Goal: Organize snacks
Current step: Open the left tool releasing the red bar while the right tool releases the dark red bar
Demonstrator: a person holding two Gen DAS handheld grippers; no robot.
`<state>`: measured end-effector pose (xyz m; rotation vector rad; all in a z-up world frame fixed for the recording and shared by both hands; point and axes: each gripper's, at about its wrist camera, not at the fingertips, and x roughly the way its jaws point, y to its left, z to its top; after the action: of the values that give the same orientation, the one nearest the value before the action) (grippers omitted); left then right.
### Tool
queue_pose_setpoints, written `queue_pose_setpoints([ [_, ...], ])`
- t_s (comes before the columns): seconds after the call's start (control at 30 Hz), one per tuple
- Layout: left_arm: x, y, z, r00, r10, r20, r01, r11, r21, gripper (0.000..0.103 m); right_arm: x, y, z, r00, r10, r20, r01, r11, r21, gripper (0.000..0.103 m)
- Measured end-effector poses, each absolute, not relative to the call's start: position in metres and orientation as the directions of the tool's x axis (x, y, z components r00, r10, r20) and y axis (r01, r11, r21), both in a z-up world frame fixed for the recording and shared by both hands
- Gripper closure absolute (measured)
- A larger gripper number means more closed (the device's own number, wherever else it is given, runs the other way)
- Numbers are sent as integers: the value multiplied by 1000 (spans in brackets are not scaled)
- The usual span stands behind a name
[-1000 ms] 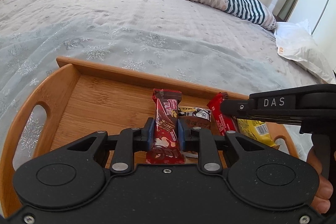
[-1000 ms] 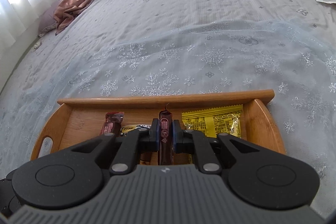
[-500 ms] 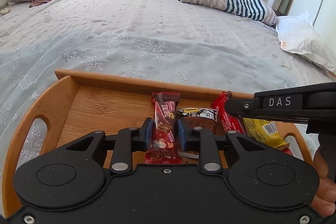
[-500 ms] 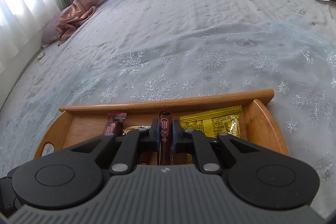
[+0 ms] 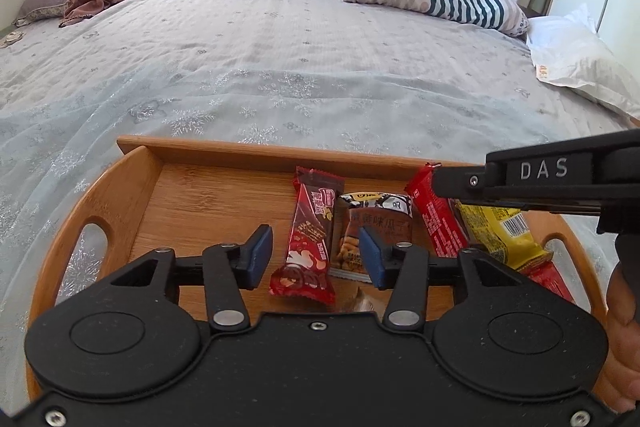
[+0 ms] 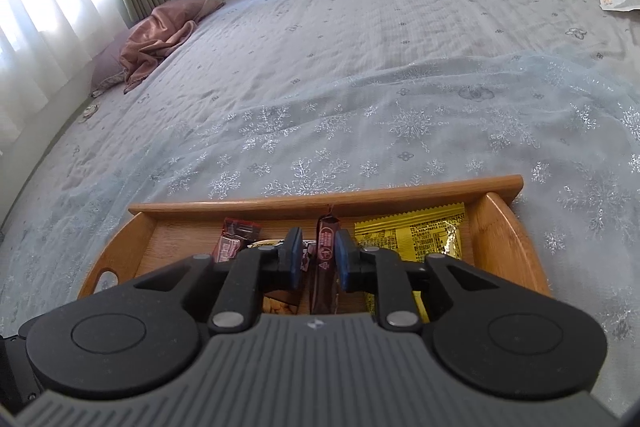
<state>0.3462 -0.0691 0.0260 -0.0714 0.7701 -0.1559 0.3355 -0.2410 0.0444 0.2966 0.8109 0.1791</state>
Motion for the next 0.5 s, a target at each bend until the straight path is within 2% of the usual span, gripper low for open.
queue_pose_setpoints([
  [0.33, 315, -59, 41, 719, -160, -676, 125, 987, -101, 43, 306, -246, 63, 710, 278, -647, -74, 943, 324, 51],
  [0.5, 293, -54, 53, 732, -165, -661, 139, 986, -92, 30, 286, -245, 74, 731, 274, -625, -97, 948, 302, 46],
])
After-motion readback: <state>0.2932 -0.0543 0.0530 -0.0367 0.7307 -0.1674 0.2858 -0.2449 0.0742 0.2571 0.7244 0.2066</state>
